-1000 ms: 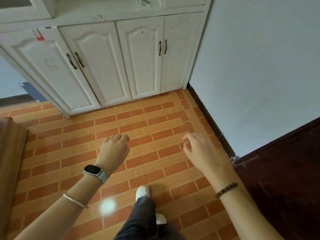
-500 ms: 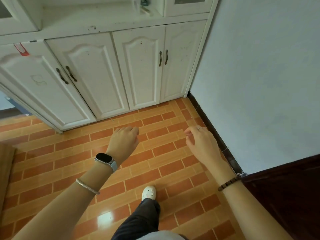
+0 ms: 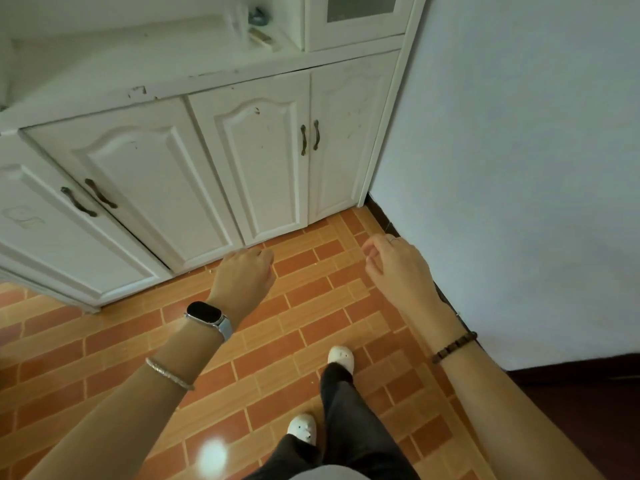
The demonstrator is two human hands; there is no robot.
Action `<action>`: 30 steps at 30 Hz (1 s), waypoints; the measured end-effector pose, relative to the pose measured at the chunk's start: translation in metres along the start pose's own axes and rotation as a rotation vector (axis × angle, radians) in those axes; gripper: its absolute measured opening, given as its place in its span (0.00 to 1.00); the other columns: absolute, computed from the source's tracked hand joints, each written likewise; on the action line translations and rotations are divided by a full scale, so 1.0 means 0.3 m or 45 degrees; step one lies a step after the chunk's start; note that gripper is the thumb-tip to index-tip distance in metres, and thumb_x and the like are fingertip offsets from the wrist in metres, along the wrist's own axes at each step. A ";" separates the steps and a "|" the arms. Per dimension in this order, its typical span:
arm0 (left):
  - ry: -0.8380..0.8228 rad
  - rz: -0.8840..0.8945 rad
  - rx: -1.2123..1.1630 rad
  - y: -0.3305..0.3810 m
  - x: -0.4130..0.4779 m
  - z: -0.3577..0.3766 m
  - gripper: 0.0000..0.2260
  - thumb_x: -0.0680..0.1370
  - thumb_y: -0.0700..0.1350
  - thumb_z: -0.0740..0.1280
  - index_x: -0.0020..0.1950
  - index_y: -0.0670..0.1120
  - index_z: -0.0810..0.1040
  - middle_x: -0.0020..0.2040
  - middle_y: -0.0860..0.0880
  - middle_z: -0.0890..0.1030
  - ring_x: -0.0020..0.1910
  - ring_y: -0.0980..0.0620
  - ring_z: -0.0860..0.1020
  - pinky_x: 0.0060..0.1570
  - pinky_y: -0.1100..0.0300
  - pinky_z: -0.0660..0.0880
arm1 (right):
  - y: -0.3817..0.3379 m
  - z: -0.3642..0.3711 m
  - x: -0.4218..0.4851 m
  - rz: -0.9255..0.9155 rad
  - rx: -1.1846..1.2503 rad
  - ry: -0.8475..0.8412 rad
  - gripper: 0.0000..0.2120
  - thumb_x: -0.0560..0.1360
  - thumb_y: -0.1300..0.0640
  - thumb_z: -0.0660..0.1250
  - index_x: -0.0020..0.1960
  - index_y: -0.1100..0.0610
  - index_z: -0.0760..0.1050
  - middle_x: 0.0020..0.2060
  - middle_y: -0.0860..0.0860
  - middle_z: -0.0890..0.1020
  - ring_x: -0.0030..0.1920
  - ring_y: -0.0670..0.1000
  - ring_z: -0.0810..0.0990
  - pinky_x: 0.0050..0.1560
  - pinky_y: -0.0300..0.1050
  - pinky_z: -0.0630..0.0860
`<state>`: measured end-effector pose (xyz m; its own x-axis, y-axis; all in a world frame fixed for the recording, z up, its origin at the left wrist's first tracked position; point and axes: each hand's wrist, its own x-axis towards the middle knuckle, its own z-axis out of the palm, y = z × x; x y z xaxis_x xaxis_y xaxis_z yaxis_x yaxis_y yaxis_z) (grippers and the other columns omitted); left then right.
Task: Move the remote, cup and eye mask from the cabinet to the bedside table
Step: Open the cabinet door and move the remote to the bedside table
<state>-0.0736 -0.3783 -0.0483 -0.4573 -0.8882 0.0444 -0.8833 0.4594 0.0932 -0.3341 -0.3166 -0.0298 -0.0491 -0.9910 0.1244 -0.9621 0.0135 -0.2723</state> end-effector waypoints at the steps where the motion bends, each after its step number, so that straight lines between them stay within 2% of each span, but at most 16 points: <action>1: 0.007 0.007 0.000 -0.002 0.048 0.008 0.05 0.76 0.42 0.63 0.47 0.43 0.77 0.41 0.46 0.80 0.39 0.44 0.78 0.41 0.51 0.74 | 0.014 0.005 0.043 0.003 0.000 -0.020 0.09 0.77 0.55 0.65 0.56 0.52 0.74 0.48 0.47 0.81 0.47 0.46 0.77 0.44 0.36 0.66; 7: 0.056 -0.001 0.005 0.006 0.370 0.028 0.06 0.76 0.41 0.62 0.46 0.42 0.77 0.37 0.46 0.79 0.34 0.45 0.76 0.36 0.53 0.71 | 0.138 0.012 0.322 -0.026 -0.004 -0.122 0.07 0.78 0.54 0.62 0.56 0.50 0.74 0.46 0.45 0.81 0.41 0.45 0.79 0.39 0.38 0.74; 15: 0.193 -0.121 -0.121 0.022 0.751 -0.040 0.07 0.76 0.41 0.61 0.49 0.42 0.77 0.39 0.47 0.80 0.37 0.47 0.77 0.40 0.53 0.74 | 0.290 -0.032 0.700 -0.086 0.008 -0.138 0.07 0.78 0.54 0.62 0.55 0.51 0.74 0.48 0.47 0.82 0.45 0.48 0.80 0.45 0.47 0.79; 19: 0.241 -0.130 -0.123 0.010 0.860 -0.071 0.07 0.77 0.42 0.61 0.51 0.43 0.77 0.41 0.47 0.80 0.38 0.48 0.78 0.43 0.52 0.75 | 0.325 -0.032 0.826 -0.110 0.007 -0.139 0.07 0.78 0.55 0.62 0.55 0.51 0.74 0.47 0.46 0.82 0.45 0.47 0.80 0.44 0.43 0.78; 24: 0.328 -0.124 -0.136 -0.056 1.036 -0.111 0.07 0.76 0.41 0.62 0.52 0.42 0.78 0.41 0.46 0.80 0.39 0.46 0.78 0.43 0.51 0.75 | 0.359 -0.035 0.984 -0.110 0.029 -0.138 0.08 0.78 0.55 0.61 0.56 0.50 0.74 0.46 0.45 0.81 0.43 0.46 0.79 0.40 0.38 0.71; 30: 0.499 -0.014 -0.156 -0.145 1.301 -0.186 0.06 0.76 0.40 0.63 0.50 0.42 0.77 0.41 0.45 0.80 0.38 0.45 0.77 0.41 0.49 0.75 | 0.361 -0.091 1.216 -0.063 0.079 -0.053 0.08 0.78 0.55 0.63 0.57 0.50 0.73 0.47 0.45 0.80 0.43 0.44 0.76 0.43 0.41 0.77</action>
<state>-0.2080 -0.7450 0.0205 -0.3533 -0.8380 0.4158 -0.8582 0.4673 0.2127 -0.4636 -0.6731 0.0122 0.0102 -0.9950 0.0998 -0.9446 -0.0424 -0.3254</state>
